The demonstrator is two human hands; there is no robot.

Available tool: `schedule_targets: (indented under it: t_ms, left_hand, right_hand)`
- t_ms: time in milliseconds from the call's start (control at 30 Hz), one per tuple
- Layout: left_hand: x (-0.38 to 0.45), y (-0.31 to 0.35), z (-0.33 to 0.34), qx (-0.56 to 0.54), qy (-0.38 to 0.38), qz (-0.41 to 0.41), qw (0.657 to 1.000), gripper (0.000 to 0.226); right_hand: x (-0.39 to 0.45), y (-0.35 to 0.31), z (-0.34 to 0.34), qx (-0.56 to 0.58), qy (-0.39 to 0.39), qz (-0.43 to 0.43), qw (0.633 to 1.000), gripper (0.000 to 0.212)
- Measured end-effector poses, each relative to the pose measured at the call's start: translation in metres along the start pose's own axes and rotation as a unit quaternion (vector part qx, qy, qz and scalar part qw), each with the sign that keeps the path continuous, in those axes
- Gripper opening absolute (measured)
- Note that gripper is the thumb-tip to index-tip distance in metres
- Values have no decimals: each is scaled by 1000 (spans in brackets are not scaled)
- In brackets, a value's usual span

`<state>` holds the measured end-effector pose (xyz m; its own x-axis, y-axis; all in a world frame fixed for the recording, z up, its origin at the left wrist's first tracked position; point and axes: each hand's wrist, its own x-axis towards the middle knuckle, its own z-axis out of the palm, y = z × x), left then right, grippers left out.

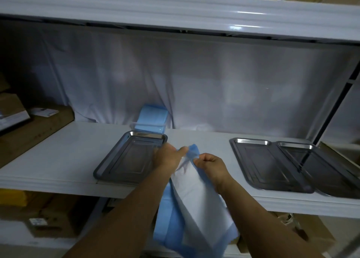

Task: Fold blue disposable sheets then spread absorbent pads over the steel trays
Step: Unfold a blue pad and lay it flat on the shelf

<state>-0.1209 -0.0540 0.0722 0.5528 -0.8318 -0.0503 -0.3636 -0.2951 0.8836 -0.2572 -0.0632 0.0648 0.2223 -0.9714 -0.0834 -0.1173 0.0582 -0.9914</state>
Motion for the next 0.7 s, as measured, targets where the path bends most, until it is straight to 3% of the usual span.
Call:
schedule_targets:
  t_ms: [67, 133, 167, 267, 367, 433, 533, 567, 633, 700]
  left_hand:
    - [-3, 1, -2, -120, -142, -92, 978, 84]
    - [-5, -1, -3, -219, -214, -154, 939, 74]
    - [-3, -4, -1, -211, -221, -163, 938, 61]
    - [5, -20, 4, -173, -172, -179, 953, 36]
    - [4, -30, 7, -203, -154, -163, 953, 23]
    - [6, -38, 9, -223, -124, -145, 956, 13]
    - [14, -45, 8, -255, -75, -125, 956, 30]
    - [16, -45, 7, -267, -66, -116, 954, 34]
    - [14, -38, 0, -297, -45, -97, 949, 34]
    - [14, -33, -3, -296, -38, -95, 950, 35]
  right_hand:
    - [-4, -2, 8, 18, -64, -12, 998, 22]
    - [-7, -2, 18, 29, -131, -7, 991, 19]
    - [-8, -1, 22, 13, -148, 3, 989, 17]
    - [-7, 8, 28, -53, -149, 45, 986, 20]
    - [-5, 20, 26, -15, -122, 68, 990, 27]
    - [-2, 26, 21, -10, -28, 67, 997, 30]
    - [12, 43, 2, -111, 156, 97, 977, 18]
    - [15, 49, -4, -155, 162, 116, 968, 10]
    - [20, 55, -9, -197, 132, 167, 957, 17]
    - [21, 56, -4, -143, 110, 203, 963, 14]
